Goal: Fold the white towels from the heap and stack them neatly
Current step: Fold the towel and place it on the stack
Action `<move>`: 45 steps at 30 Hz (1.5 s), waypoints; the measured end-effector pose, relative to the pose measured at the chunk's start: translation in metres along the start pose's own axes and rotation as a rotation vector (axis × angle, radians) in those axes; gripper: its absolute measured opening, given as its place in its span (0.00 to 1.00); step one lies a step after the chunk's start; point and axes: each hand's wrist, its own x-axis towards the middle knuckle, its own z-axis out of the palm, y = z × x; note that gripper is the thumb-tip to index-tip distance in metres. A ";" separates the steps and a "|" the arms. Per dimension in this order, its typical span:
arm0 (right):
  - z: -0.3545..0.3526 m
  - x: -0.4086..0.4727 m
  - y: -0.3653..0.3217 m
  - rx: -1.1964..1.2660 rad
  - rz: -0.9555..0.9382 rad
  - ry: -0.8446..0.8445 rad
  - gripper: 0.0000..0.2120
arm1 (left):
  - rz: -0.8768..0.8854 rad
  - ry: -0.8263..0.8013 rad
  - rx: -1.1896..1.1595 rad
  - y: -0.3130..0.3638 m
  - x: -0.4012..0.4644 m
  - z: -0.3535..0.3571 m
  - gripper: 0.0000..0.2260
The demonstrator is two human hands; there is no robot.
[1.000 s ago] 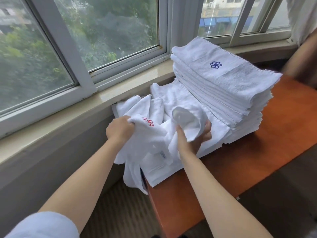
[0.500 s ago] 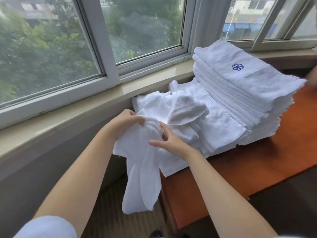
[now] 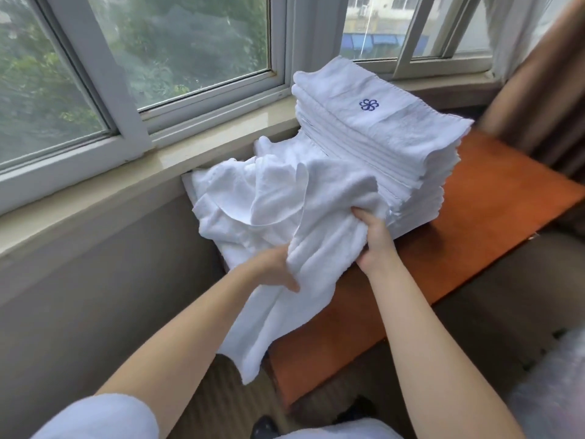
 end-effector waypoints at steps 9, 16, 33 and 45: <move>-0.093 0.065 -0.040 -1.049 -0.091 0.108 0.33 | -0.030 0.378 -0.432 0.102 0.057 -0.004 0.07; -0.165 0.091 -0.119 -0.846 0.339 -0.771 0.21 | -0.037 0.289 -0.667 0.209 0.094 0.004 0.14; -0.305 0.167 -0.233 -0.605 0.185 0.092 0.30 | 0.131 0.237 -0.421 0.357 0.236 0.080 0.06; -0.432 0.263 -0.362 -0.517 0.241 0.136 0.28 | 0.034 0.429 -0.497 0.524 0.369 0.108 0.13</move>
